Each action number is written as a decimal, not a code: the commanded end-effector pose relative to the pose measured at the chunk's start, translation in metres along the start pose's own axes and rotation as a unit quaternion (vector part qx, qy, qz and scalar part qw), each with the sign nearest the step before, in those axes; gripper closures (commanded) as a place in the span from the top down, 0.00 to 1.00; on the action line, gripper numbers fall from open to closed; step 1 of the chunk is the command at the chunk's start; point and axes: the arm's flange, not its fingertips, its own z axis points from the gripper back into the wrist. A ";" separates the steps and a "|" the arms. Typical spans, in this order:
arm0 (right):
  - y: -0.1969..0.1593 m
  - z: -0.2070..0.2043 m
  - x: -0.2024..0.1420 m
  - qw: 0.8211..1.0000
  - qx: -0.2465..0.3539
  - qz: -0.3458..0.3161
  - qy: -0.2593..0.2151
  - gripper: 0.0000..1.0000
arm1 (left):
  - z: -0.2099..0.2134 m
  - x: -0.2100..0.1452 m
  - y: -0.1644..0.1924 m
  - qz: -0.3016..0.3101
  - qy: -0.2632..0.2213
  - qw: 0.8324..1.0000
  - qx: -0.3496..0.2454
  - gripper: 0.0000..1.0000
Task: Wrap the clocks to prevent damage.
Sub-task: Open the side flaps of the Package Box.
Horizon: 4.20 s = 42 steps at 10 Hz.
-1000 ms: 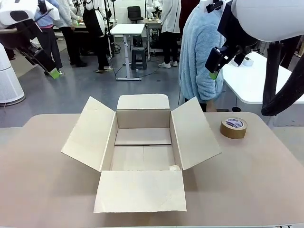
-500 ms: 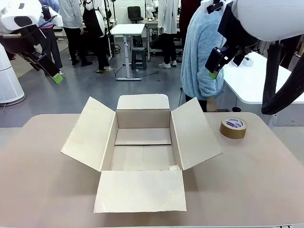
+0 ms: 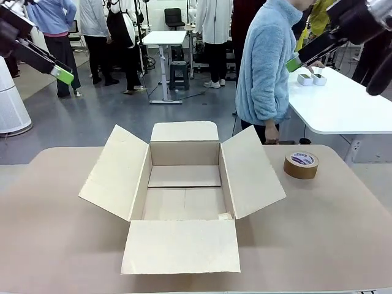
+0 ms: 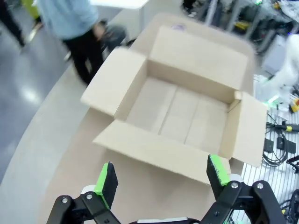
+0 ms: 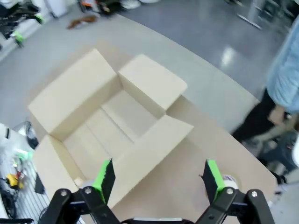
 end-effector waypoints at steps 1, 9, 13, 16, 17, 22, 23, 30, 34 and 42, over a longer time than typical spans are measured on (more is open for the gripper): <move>-0.028 -0.005 -0.017 0.996 0.080 -0.033 -0.007 1.00 | 0.002 -0.020 0.033 0.006 -0.032 0.998 -0.047 1.00; -0.061 0.011 -0.066 0.992 0.104 -0.067 -0.024 1.00 | 0.027 -0.089 0.078 0.042 -0.047 0.998 0.009 1.00; -0.061 0.011 -0.066 0.992 0.104 -0.067 -0.024 1.00 | 0.027 -0.089 0.078 0.042 -0.047 0.998 0.009 1.00; -0.061 0.011 -0.066 0.992 0.104 -0.067 -0.024 1.00 | 0.027 -0.089 0.078 0.042 -0.047 0.998 0.009 1.00; -0.061 0.011 -0.066 0.992 0.104 -0.067 -0.024 1.00 | 0.027 -0.089 0.078 0.042 -0.047 0.998 0.009 1.00; -0.062 0.017 -0.073 0.992 0.098 -0.082 -0.006 0.42 | 0.047 -0.096 0.095 0.083 -0.062 0.994 0.033 0.41; -0.062 0.014 -0.074 0.991 0.102 -0.086 0.004 0.31 | 0.048 -0.091 0.093 0.075 -0.060 0.995 0.033 0.41; -0.056 0.009 -0.070 0.990 0.103 -0.090 0.027 0.00 | 0.058 -0.093 0.091 0.079 -0.051 0.995 0.041 0.00; -0.061 0.010 -0.072 0.992 0.081 -0.086 0.035 0.00 | 0.053 -0.092 0.091 0.085 -0.054 0.993 0.060 0.00; 0.048 -0.069 -0.043 0.985 -0.026 -0.122 0.119 0.01 | -0.001 -0.047 0.020 0.057 0.035 0.993 0.096 0.00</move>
